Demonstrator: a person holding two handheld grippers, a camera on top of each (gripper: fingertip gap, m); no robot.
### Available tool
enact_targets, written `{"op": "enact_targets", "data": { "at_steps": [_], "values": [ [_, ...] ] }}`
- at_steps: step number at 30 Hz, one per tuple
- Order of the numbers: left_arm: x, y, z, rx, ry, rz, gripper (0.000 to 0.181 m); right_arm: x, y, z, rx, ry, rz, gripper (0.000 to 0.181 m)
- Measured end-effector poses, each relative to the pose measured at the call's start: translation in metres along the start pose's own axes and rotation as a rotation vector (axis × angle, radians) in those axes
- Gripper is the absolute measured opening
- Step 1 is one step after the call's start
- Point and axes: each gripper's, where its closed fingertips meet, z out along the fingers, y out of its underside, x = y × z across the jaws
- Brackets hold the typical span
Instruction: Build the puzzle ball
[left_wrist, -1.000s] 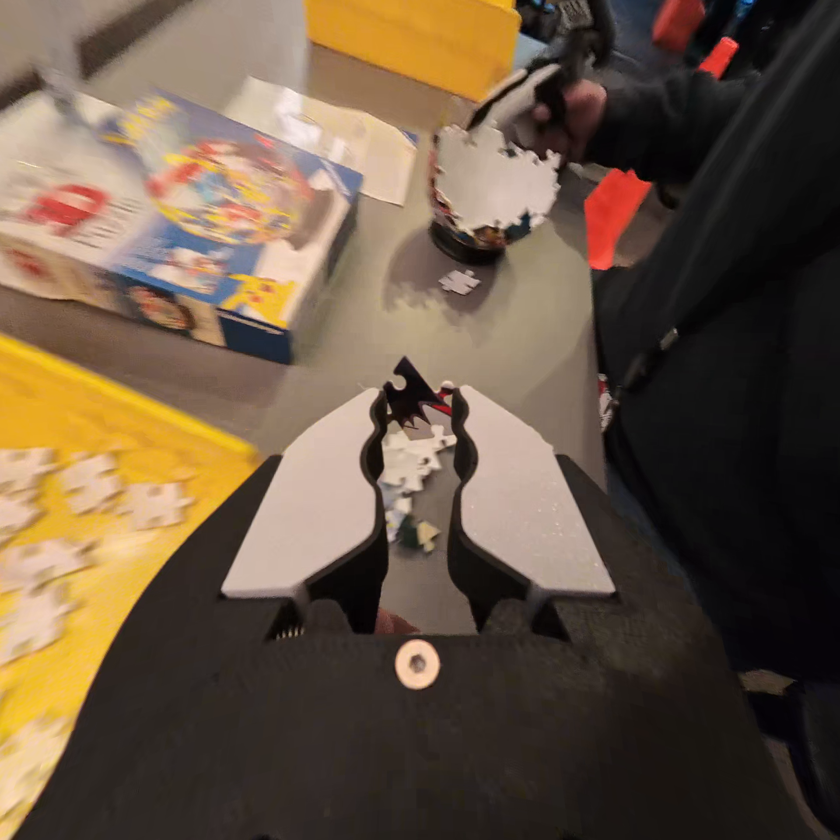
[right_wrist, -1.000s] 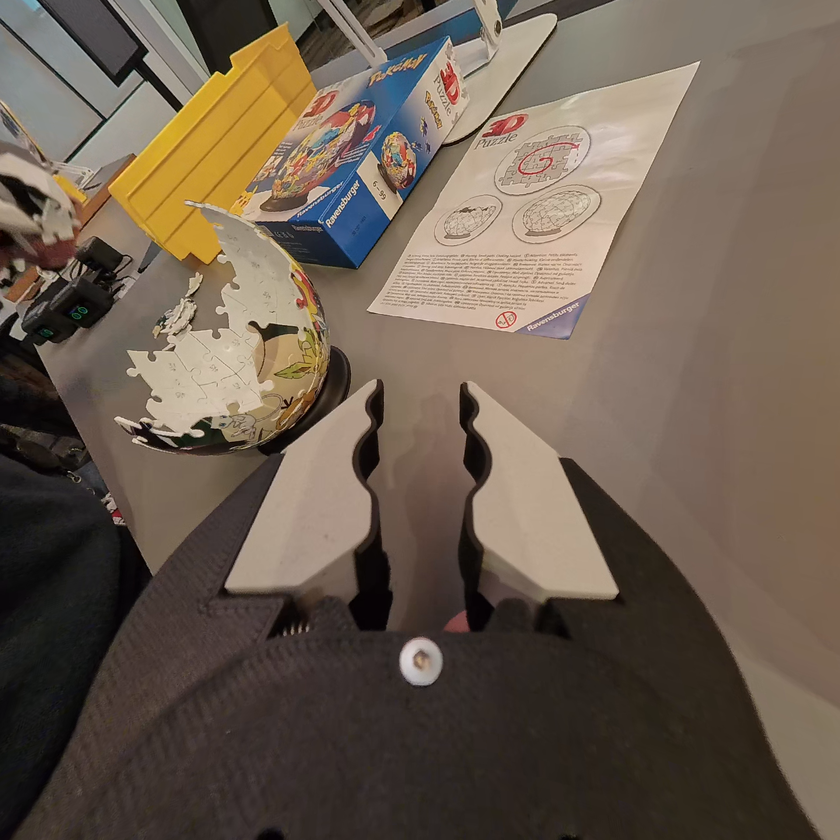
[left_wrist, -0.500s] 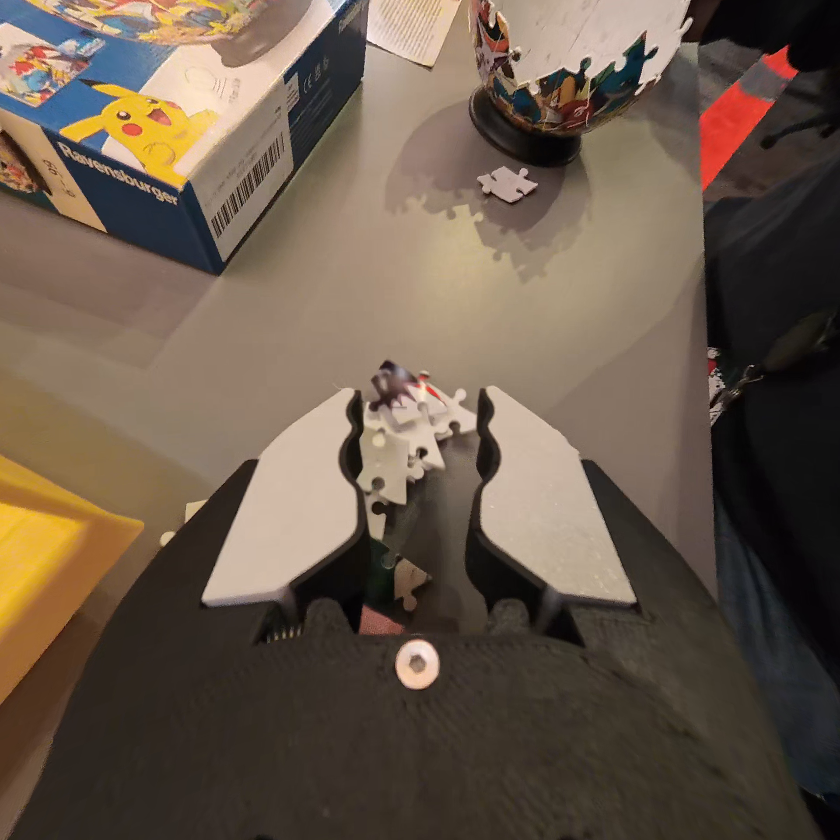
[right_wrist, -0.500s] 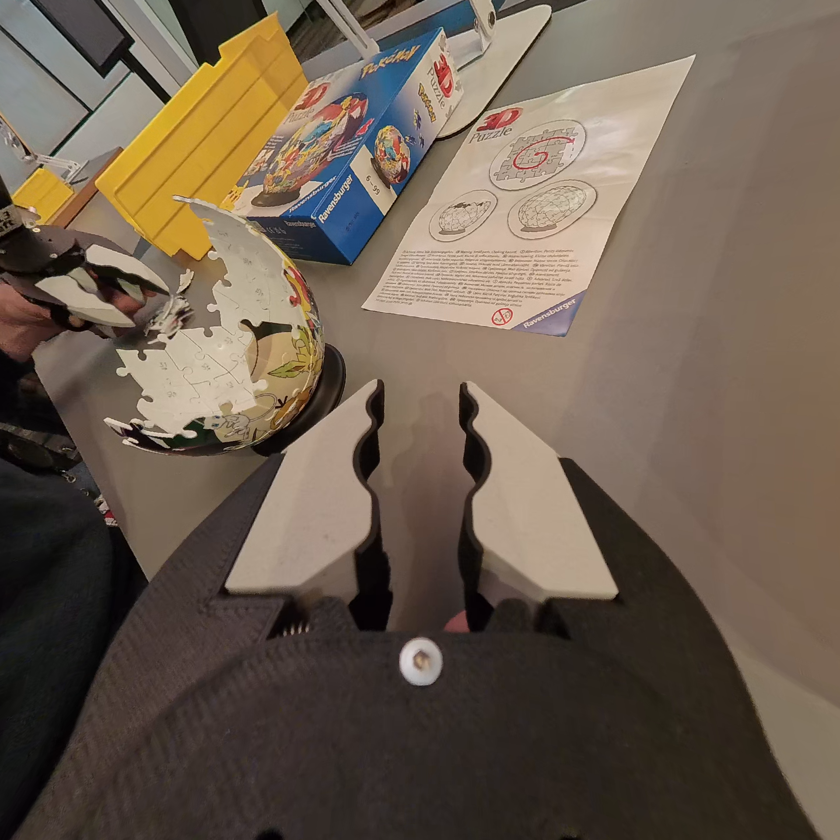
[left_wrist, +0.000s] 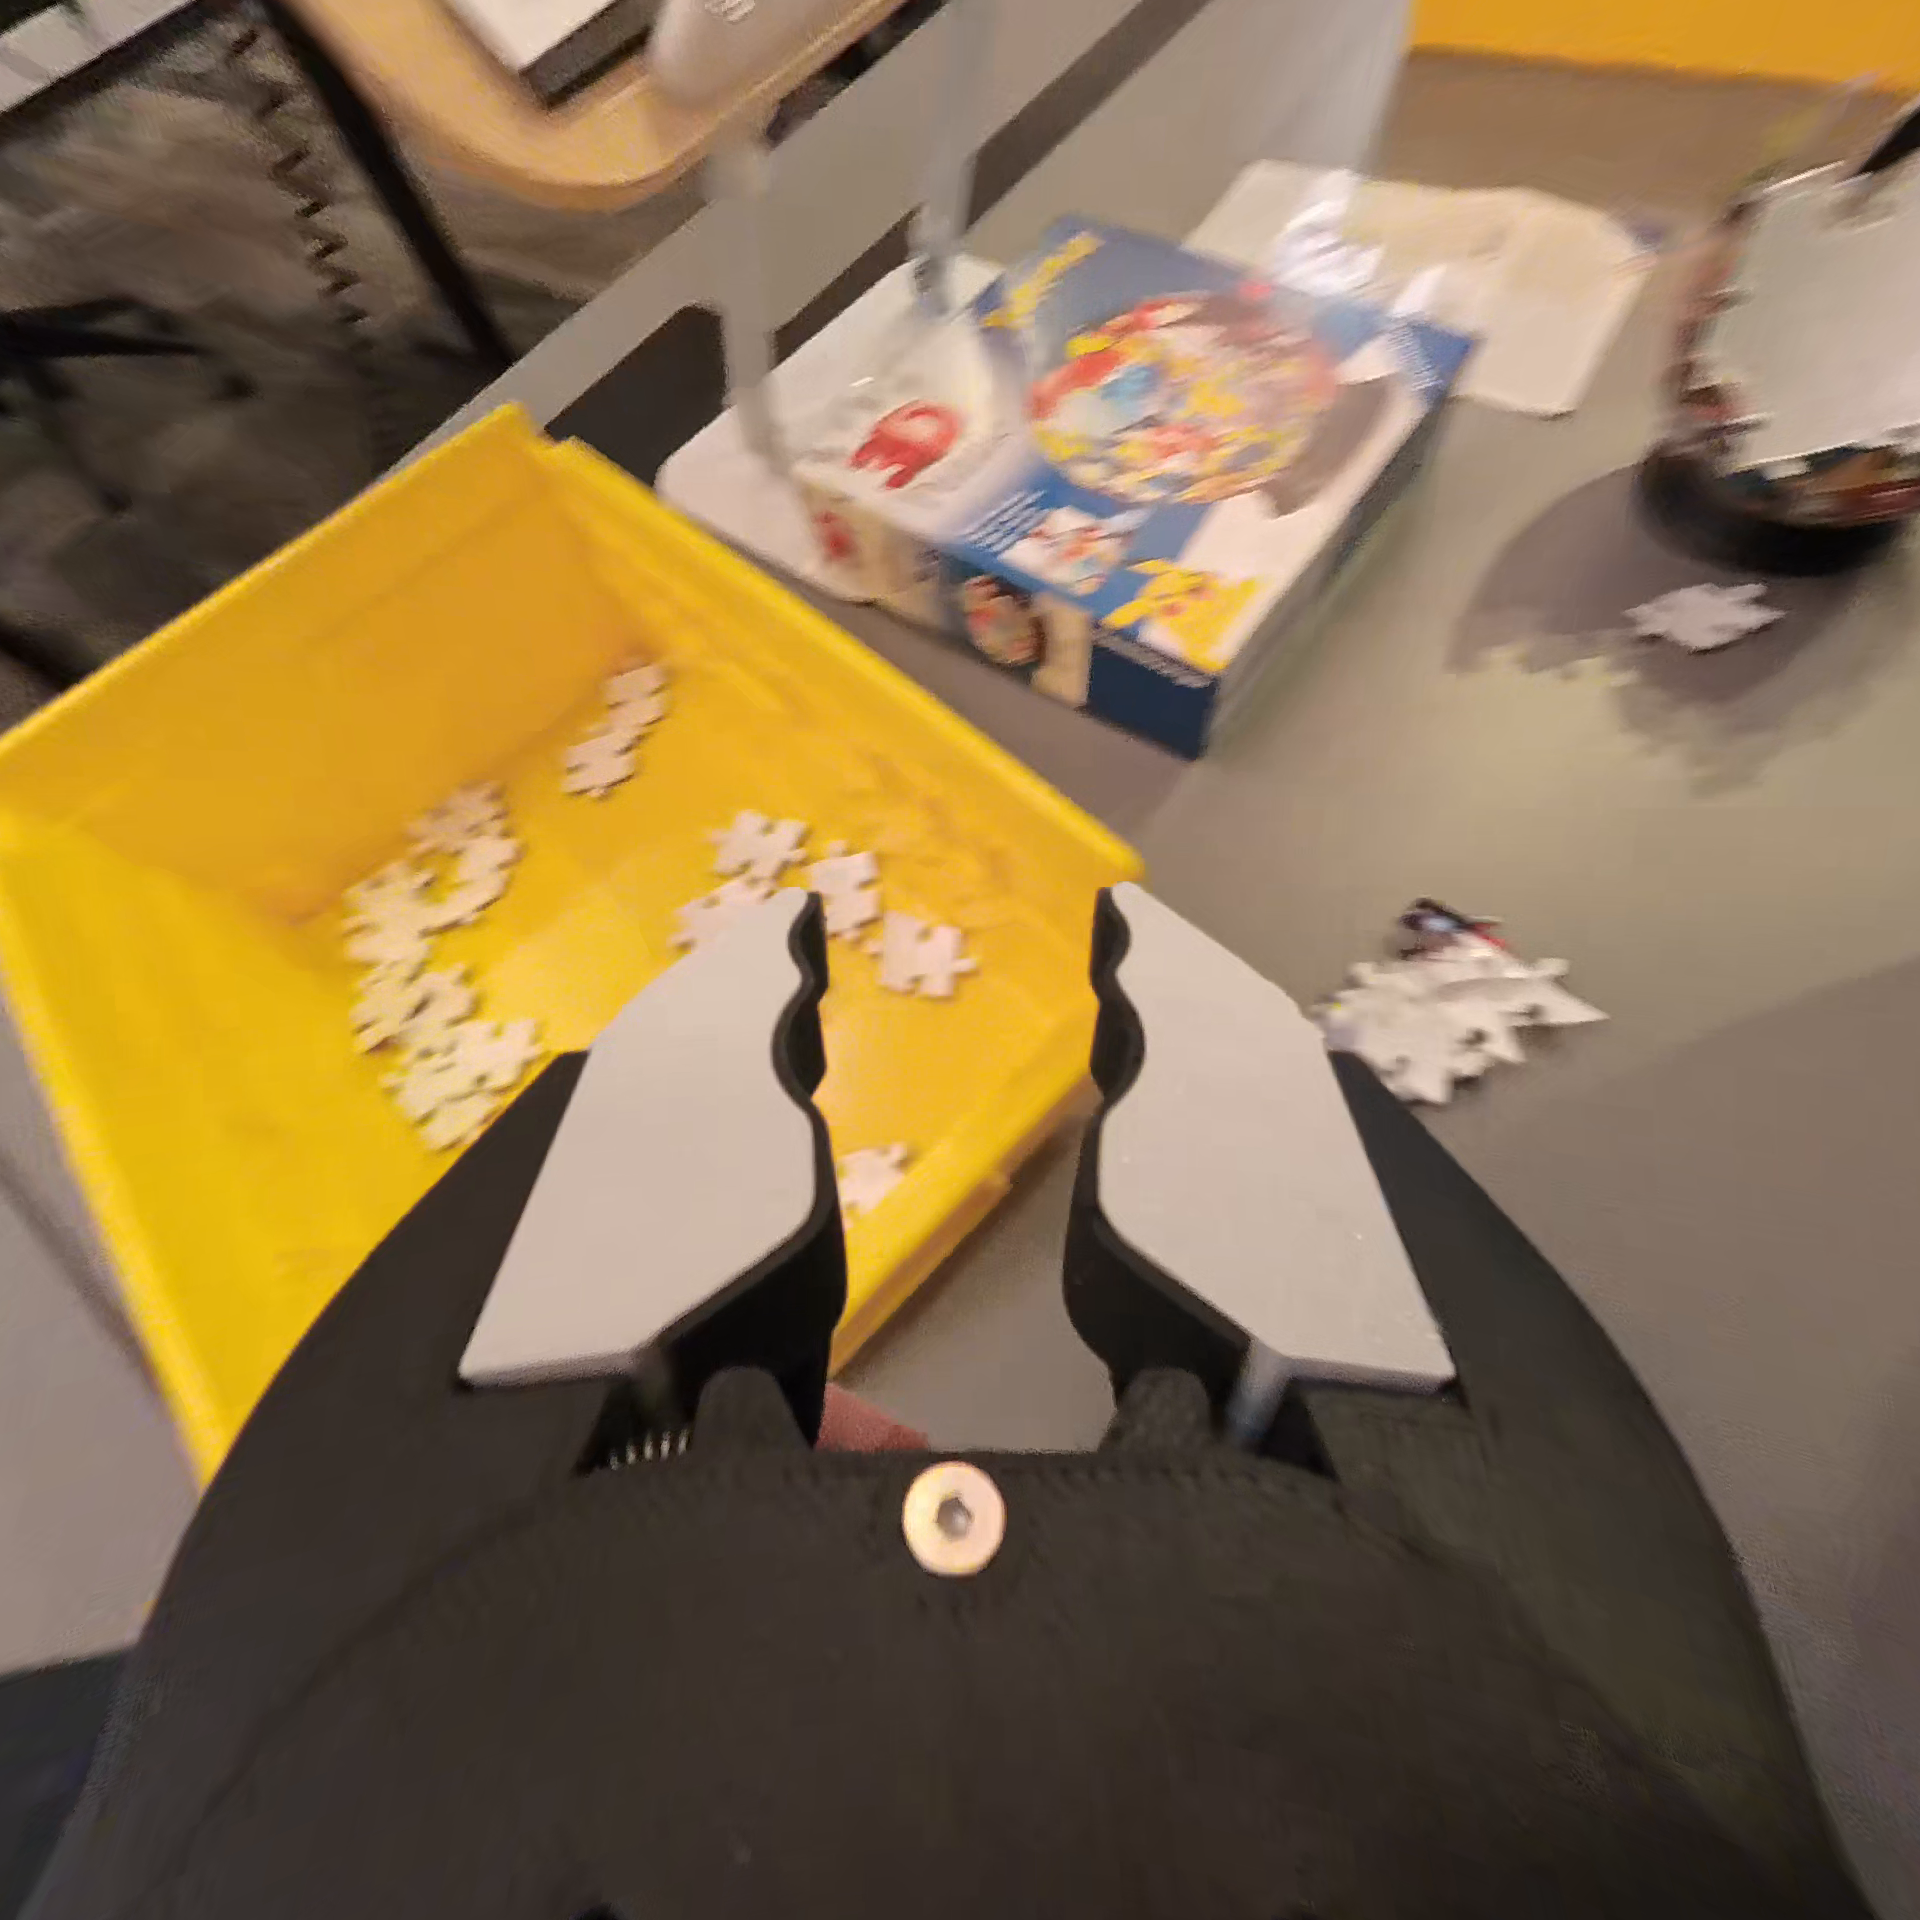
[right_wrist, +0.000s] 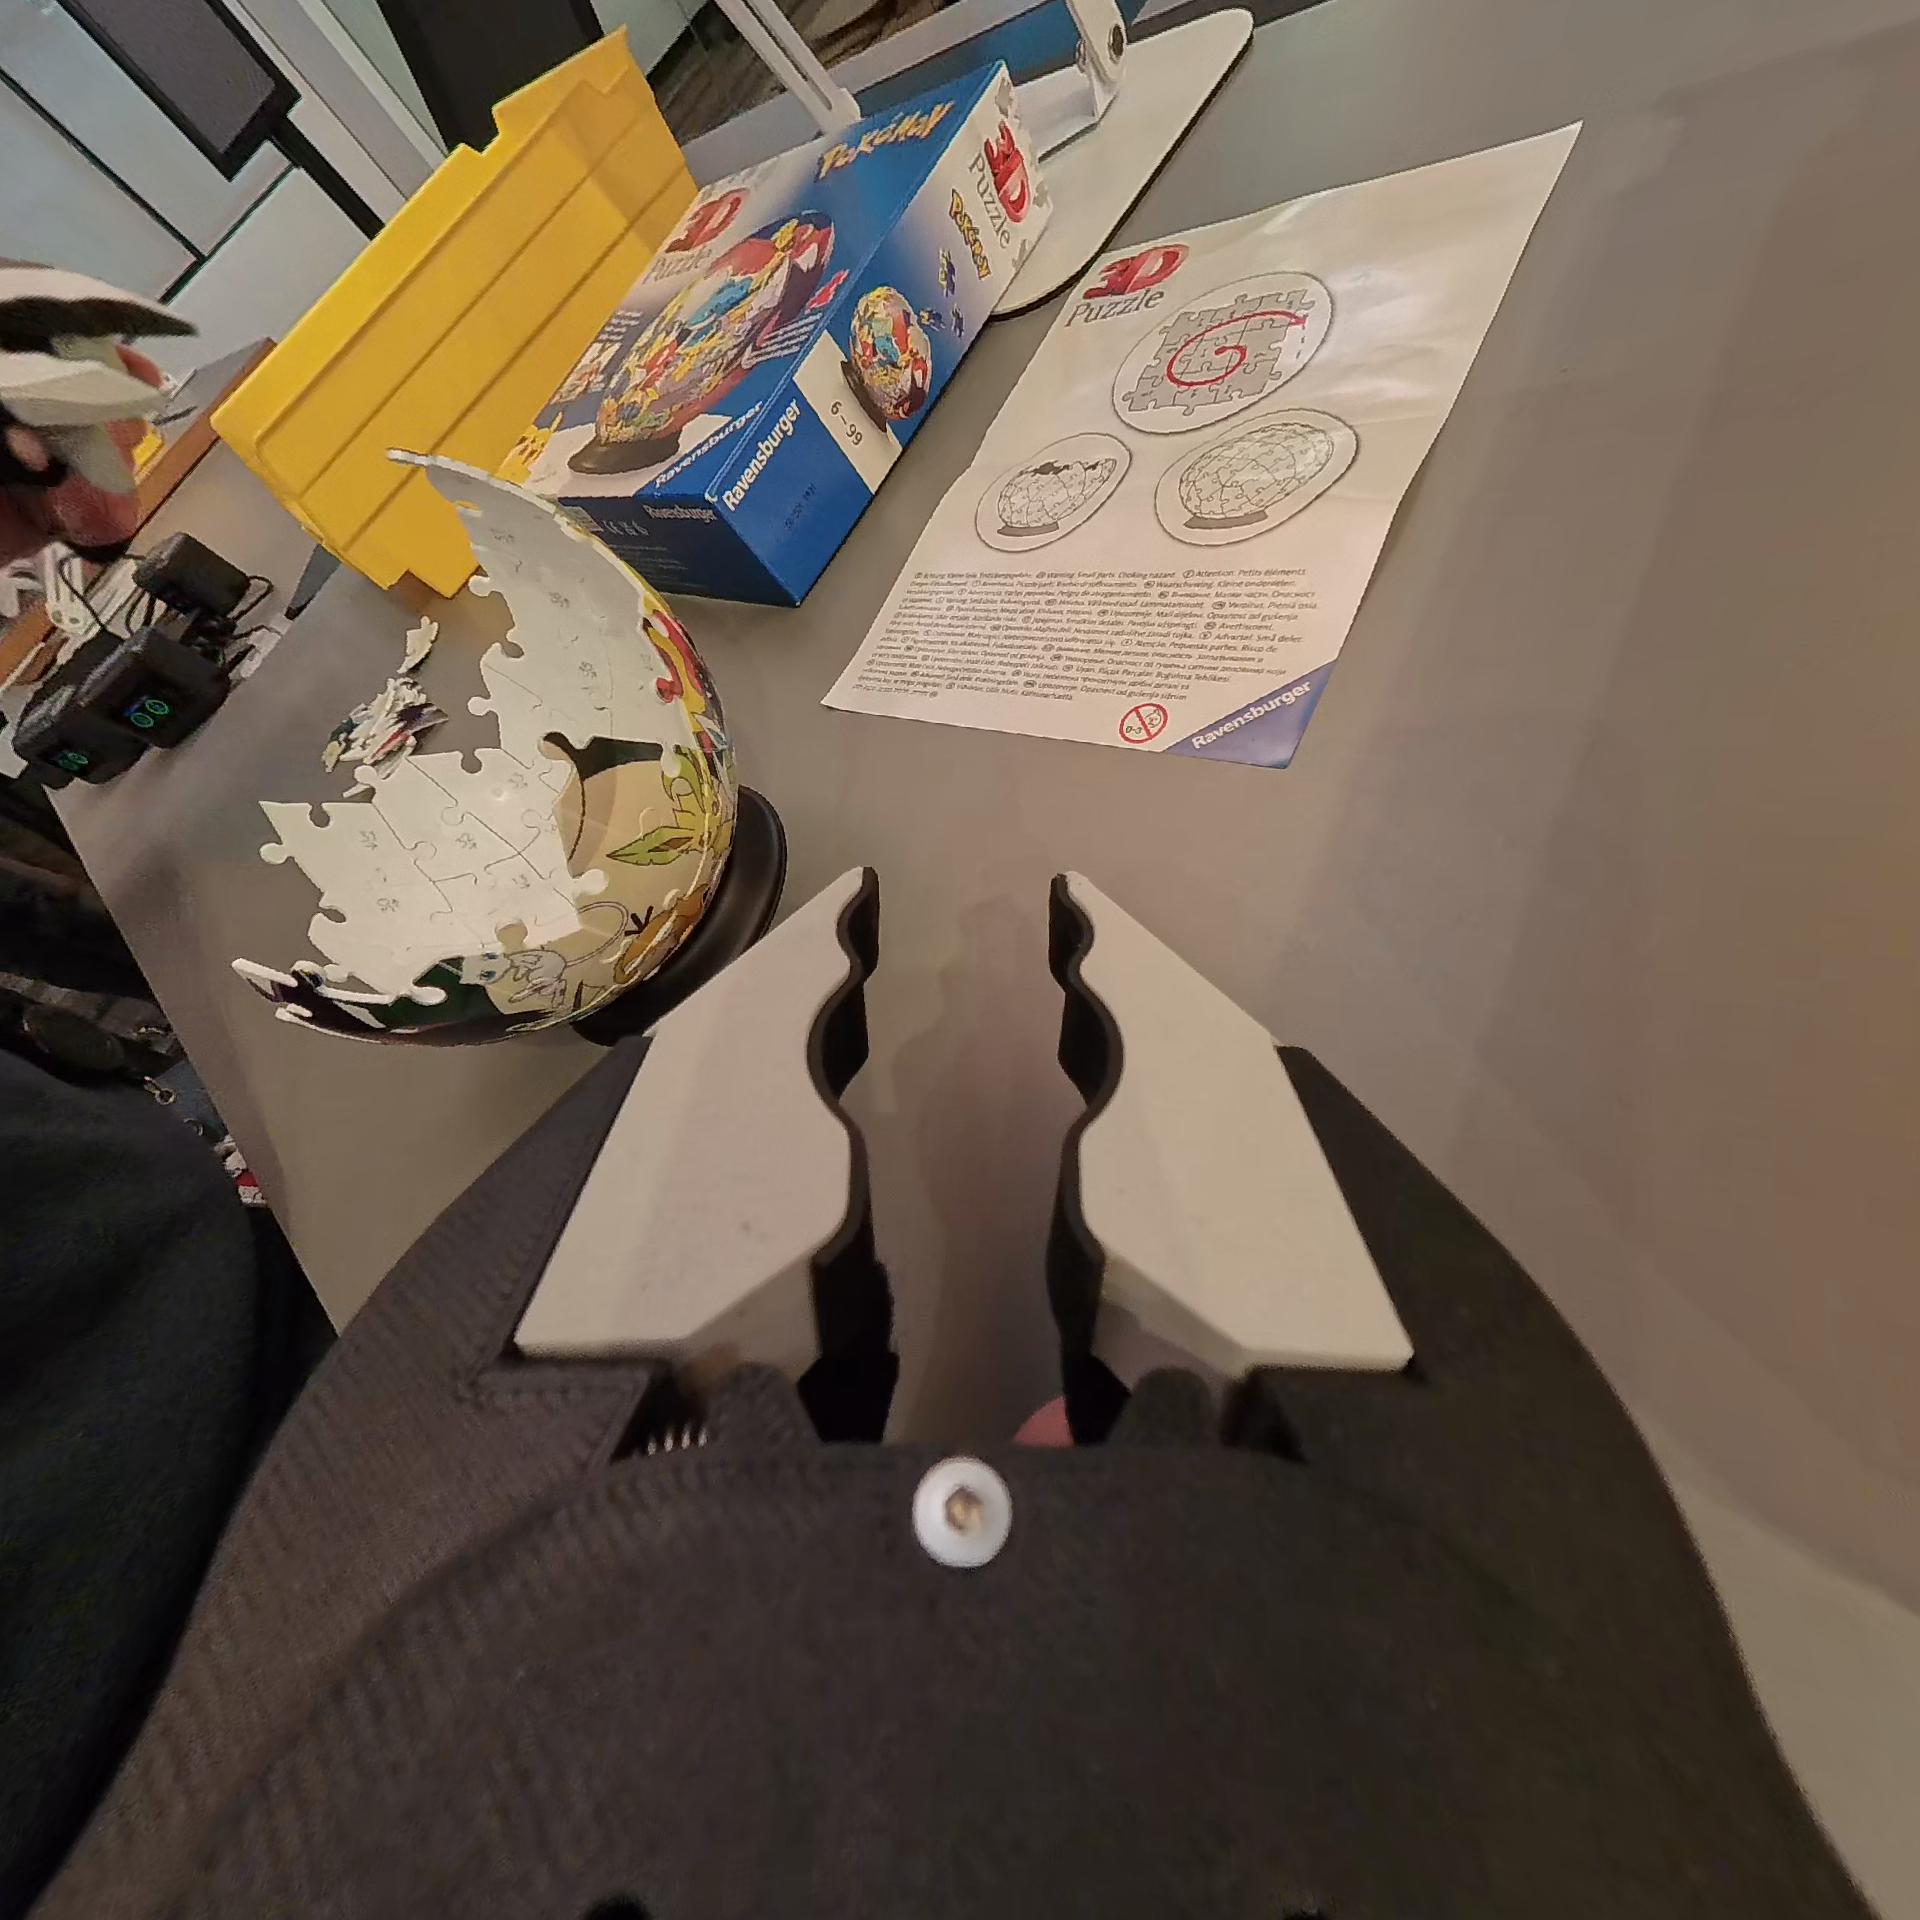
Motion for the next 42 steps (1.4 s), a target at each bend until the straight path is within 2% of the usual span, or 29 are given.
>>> {"op": "enact_targets", "data": {
  "at_steps": [4,6,12,17,21,29,42],
  "values": [
    [-0.053,0.012,0.009,-0.100,-0.167,-0.008,0.056,0.000,0.000,0.000,0.001,0.001,0.001,0.032],
    [-0.067,0.018,0.015,-0.149,-0.170,-0.026,0.066,0.000,0.000,0.000,0.002,0.000,0.003,0.032],
    [-0.103,0.030,0.033,-0.265,-0.201,-0.018,0.077,0.001,-0.001,-0.001,0.006,-0.003,0.010,0.032],
    [-0.114,0.039,0.045,-0.334,-0.186,-0.032,0.082,0.001,-0.001,-0.001,0.005,-0.002,0.012,0.032],
    [-0.121,0.043,0.045,-0.377,-0.218,-0.005,0.077,0.001,-0.001,-0.001,0.007,-0.002,0.016,0.032],
    [-0.131,0.043,0.035,-0.381,-0.263,-0.012,0.073,0.002,-0.001,-0.001,0.004,0.001,0.020,0.032],
    [-0.134,0.041,0.012,-0.313,-0.278,-0.030,0.067,0.006,-0.002,-0.001,0.013,0.006,0.049,0.031]
  ]
}}
